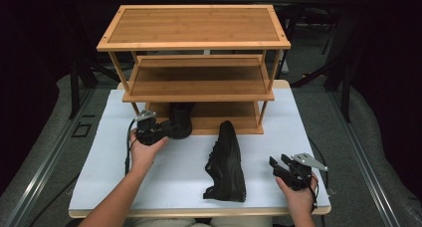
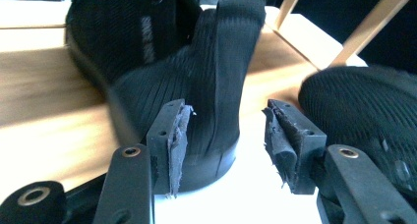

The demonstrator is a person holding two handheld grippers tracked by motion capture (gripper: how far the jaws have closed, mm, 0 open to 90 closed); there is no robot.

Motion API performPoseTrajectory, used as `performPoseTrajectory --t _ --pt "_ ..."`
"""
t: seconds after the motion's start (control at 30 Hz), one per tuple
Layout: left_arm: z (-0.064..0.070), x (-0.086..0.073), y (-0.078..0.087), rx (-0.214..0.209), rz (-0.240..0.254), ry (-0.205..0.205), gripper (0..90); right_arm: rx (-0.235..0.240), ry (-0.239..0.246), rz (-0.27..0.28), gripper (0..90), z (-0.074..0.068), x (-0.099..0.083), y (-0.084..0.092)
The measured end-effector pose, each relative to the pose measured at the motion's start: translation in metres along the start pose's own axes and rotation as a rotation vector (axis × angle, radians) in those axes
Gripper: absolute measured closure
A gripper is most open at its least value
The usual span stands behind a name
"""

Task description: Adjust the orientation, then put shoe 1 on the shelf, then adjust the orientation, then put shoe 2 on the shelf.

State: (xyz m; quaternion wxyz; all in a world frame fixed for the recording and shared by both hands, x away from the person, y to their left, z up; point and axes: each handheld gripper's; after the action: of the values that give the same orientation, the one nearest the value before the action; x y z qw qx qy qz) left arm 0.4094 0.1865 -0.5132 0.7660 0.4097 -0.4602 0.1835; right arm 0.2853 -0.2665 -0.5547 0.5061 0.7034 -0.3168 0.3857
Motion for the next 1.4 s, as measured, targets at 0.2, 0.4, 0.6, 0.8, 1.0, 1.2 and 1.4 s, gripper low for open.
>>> performPoseTrajectory --t 0.2,0.4,0.6,0.8,1.0,1.2,1.4 --pt "-0.017 -0.024 0.046 0.031 -0.026 -0.124 45.0 0.03 0.062 0.01 47.0 -0.023 0.009 0.01" --pt "-0.045 -0.049 0.068 0.086 -0.075 -0.137 42.6 0.11 0.097 0.016 47.0 -0.054 0.024 0.013" --pt "-0.052 -0.055 0.077 0.107 -0.115 -0.029 39.2 0.179 0.172 -0.033 45.1 -0.085 0.052 0.005" --pt "-0.057 -0.054 0.08 0.156 -0.093 -0.02 31.7 0.181 0.193 -0.033 46.2 -0.105 0.061 0.0" --pt "-0.057 -0.056 0.076 0.163 -0.116 -0.058 32.7 0.214 0.196 -0.069 50.8 -0.105 0.05 0.007" --pt "-0.045 -0.058 0.072 0.131 -0.105 -0.13 38.6 0.219 0.206 -0.127 50.0 -0.109 0.048 0.005" --pt "-0.045 -0.06 0.069 0.136 -0.117 -0.103 38.3 0.203 0.202 -0.113 50.5 -0.112 0.051 0.006"
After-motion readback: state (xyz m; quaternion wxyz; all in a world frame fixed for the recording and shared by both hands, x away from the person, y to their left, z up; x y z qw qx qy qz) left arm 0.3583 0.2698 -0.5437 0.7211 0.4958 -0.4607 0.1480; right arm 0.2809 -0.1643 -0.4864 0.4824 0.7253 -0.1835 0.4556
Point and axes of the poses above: each handheld gripper's, and its own axes: y roughly backward along the jaws, x roughly out of its top, z roughly to its right, and after that the axes turned 2 degrees about -y, right-handed
